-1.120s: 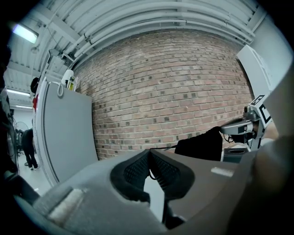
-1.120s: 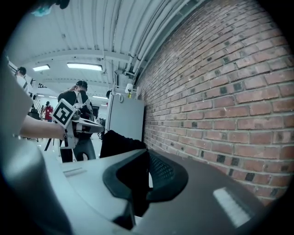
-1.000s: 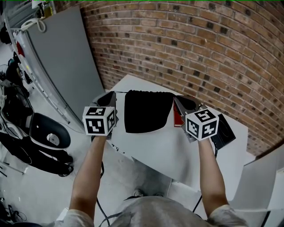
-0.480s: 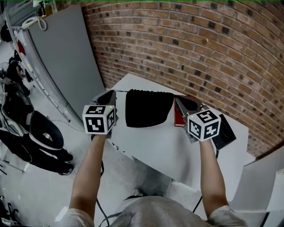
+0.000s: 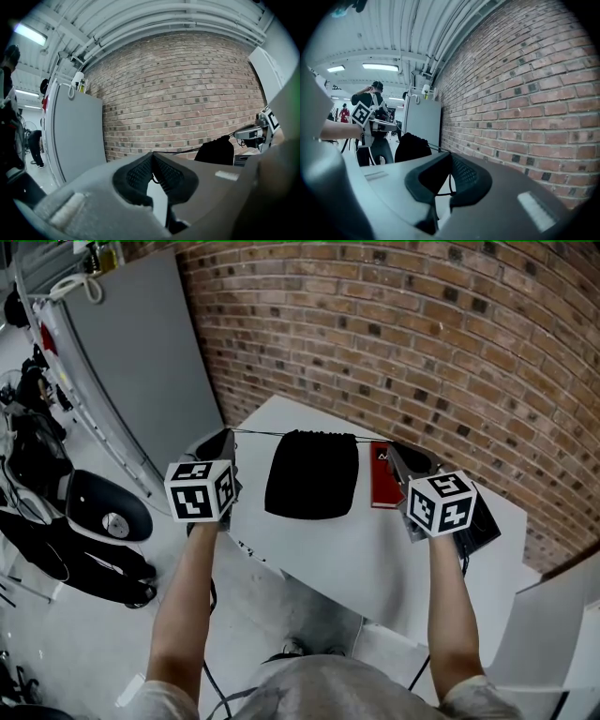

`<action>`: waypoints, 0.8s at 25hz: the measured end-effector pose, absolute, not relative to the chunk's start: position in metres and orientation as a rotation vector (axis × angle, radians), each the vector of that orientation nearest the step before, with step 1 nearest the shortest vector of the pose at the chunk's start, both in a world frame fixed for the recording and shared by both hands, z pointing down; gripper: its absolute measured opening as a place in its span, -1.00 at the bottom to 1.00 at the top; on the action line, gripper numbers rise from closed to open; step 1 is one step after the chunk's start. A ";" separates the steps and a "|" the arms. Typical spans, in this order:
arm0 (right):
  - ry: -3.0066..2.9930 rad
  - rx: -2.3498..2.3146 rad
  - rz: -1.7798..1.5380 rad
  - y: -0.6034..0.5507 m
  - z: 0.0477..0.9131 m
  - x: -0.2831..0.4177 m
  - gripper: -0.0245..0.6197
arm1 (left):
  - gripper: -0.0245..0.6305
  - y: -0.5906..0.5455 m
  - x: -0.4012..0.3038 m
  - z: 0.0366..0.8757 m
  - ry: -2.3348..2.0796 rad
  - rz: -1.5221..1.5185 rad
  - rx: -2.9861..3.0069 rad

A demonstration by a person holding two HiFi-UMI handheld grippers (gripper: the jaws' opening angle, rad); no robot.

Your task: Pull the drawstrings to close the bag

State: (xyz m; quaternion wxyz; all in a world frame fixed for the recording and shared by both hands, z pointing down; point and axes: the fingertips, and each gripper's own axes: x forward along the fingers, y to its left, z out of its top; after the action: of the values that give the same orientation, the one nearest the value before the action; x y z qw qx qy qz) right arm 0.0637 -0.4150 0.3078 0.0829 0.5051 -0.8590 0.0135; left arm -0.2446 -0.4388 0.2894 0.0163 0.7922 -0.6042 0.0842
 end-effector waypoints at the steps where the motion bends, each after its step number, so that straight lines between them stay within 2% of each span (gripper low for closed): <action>1: -2.560 1.518 0.044 -0.416 0.308 0.065 -0.90 | -0.91 -0.439 -0.246 0.290 -1.881 0.260 2.458; 20: -2.483 1.698 0.091 -0.421 0.304 0.091 -0.90 | -0.92 -0.430 -0.258 0.298 -1.928 0.270 2.414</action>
State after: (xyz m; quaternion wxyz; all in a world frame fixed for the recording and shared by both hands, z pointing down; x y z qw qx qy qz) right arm 0.0915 -0.4207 0.3042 0.0662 0.5629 -0.8233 0.0302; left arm -0.2585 -0.4301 0.2979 0.0200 0.7783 -0.6215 0.0870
